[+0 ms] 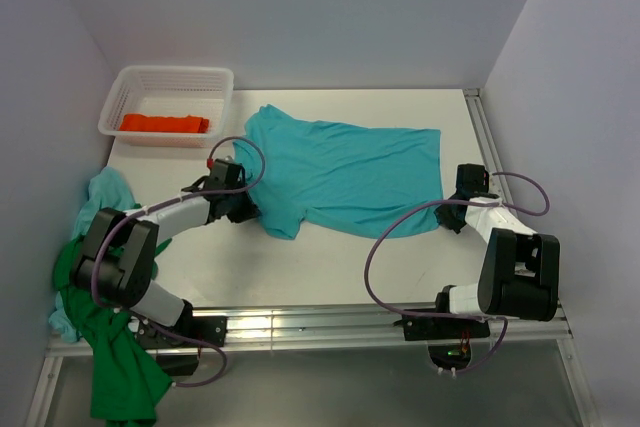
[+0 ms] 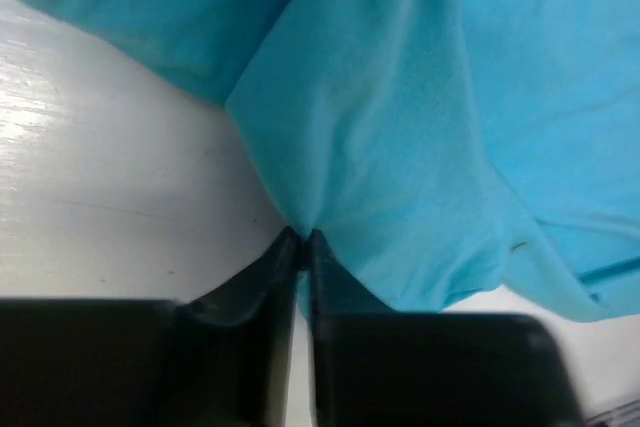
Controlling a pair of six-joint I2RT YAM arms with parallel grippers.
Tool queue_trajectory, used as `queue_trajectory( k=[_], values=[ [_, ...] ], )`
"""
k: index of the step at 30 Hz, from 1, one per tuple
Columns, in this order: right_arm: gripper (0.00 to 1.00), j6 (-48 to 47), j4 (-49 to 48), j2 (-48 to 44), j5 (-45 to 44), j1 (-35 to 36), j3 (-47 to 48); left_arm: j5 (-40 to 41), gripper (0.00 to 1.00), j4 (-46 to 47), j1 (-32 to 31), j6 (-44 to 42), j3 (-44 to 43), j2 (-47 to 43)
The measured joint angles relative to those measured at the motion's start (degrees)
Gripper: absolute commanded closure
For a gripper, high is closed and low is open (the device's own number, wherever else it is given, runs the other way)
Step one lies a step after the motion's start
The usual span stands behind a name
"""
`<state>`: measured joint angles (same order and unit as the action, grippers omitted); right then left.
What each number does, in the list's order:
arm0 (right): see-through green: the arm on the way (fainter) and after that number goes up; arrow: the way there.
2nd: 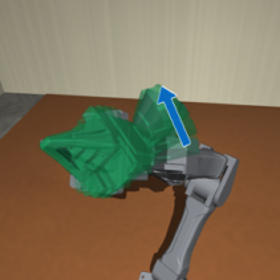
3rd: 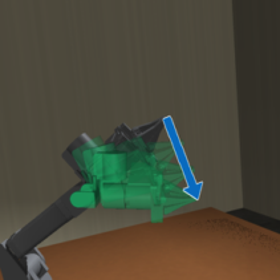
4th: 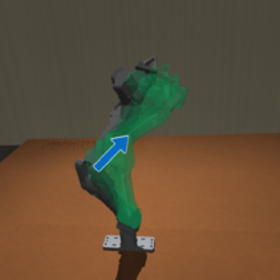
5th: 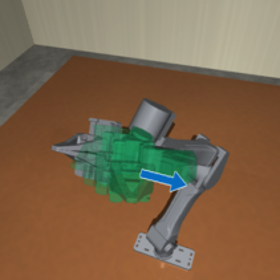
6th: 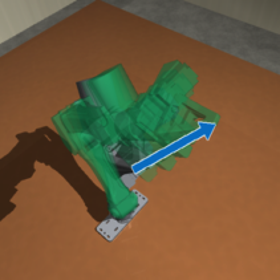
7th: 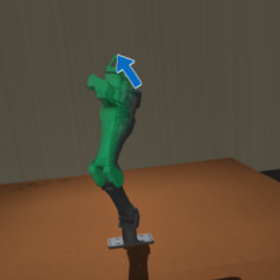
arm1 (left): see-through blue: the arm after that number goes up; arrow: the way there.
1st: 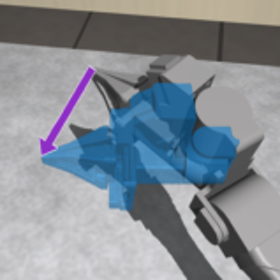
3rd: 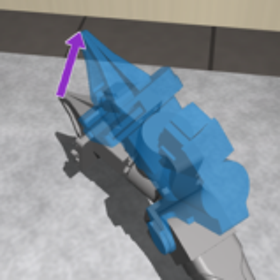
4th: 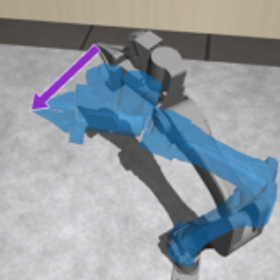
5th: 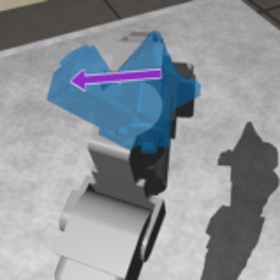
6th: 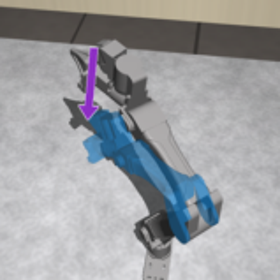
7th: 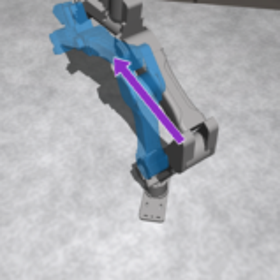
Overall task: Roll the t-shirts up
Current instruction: Fold the tshirt
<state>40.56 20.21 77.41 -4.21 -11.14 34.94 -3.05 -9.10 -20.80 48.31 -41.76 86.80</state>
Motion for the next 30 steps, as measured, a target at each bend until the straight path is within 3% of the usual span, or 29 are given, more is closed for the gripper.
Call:
queue_trajectory(
  k=[1, 11, 20, 21, 24, 25, 27, 30],
  values=[
    [1.0, 0.0, -0.02, 0.0, 0.11, 0.0, 0.0, 0.35, 1.0, -0.17, -0.61, 0.24, -0.13, 0.46],
    [1.0, -0.5, -0.07, 0.0, 1.07, 0.0, -0.02, 11.43, 1.0, -10.12, -7.91, 0.79, -7.41, 0.94],
    [1.0, -1.07, -0.28, -0.02, 2.1, 0.0, -0.13, 12.7, 0.99, -18.05, -13.57, 1.05, -21.75, 1.38],
    [1.0, -1.07, -0.31, -0.02, 2.14, 0.0, -0.13, 12.44, 0.96, -18.53, -13.68, 0.94, -24.46, 3.04],
    [1.0, -1.18, -0.35, -0.02, 2.34, 0.0, -0.13, 12.11, 0.6, -18.78, -13.68, 0.22, -32.48, 10.32],
    [1.0, -1.25, -0.39, -0.02, 2.34, 0.0, -0.15, 12.02, 0.42, -18.99, -13.68, -0.09, -35.1, 13.35],
    [1.0, -1.27, -0.59, -0.15, 2.36, 0.0, -0.33, 11.65, 0.33, -19.34, -13.64, -0.68, -38.53, 17.94],
    [1.0, -1.29, -0.79, -0.44, 2.38, 0.0, -0.57, 10.67, 0.31, -19.91, -13.64, -1.11, -38.97, 20.22]
  ],
)
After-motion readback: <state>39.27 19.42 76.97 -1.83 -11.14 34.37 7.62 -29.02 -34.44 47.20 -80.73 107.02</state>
